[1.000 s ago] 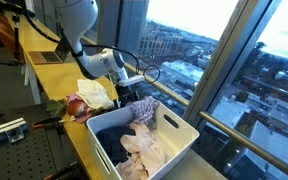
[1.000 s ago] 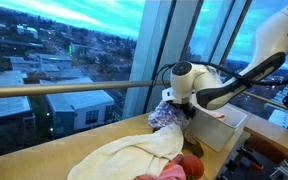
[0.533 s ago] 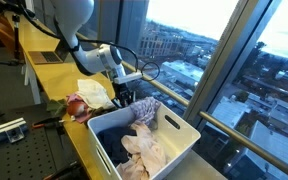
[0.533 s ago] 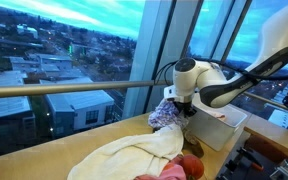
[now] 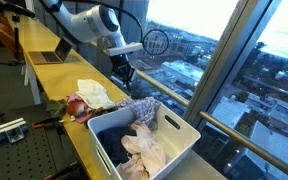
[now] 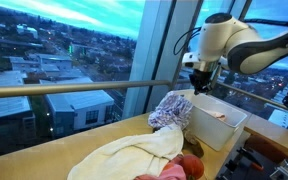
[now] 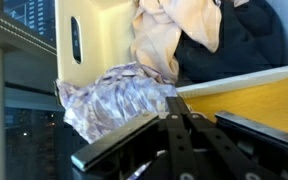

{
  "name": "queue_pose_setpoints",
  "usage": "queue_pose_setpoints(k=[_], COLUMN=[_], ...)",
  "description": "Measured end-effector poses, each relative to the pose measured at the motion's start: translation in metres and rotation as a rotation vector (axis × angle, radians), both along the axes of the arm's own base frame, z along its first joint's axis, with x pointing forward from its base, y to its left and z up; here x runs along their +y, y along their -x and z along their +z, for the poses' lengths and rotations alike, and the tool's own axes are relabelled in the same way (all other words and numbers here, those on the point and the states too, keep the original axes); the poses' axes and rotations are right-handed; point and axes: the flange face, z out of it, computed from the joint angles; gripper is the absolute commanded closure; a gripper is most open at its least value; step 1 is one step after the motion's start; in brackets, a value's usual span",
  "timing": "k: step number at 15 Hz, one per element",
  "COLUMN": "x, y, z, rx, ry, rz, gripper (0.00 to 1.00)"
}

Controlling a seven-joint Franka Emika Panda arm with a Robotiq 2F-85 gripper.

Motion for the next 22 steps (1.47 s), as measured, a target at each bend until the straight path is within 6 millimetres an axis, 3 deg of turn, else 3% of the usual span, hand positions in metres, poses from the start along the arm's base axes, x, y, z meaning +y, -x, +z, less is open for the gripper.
queue_pose_setpoints(k=[1, 2, 3, 5, 7, 10, 13, 15, 18, 22], x=[-0.010, -0.022, -0.034, -0.050, -0.051, -0.035, -0.004, 0.018, 0.044, 0.054], y=[0.002, 0.005, 0.010, 0.020, 0.028, 0.033, 0.029, 0.019, -0.012, -0.061], z=[0.023, 0.046, 0.066, 0.092, 0.102, 0.101, 0.086, 0.068, 0.025, -0.042], rx=[-0.032, -0.059, -0.080, -0.099, -0.094, -0.065, -0.036, -0.008, 0.038, 0.101], ry=[-0.016, -0.033, -0.048, -0.080, -0.115, -0.149, -0.152, -0.149, -0.121, -0.082], rz=[-0.027, -0.054, -0.076, -0.107, -0.115, -0.084, -0.030, 0.006, 0.057, 0.064], gripper=[1.00, 0.74, 0.73, 0.60, 0.45, 0.23, 0.01, 0.00, 0.00, 0.00])
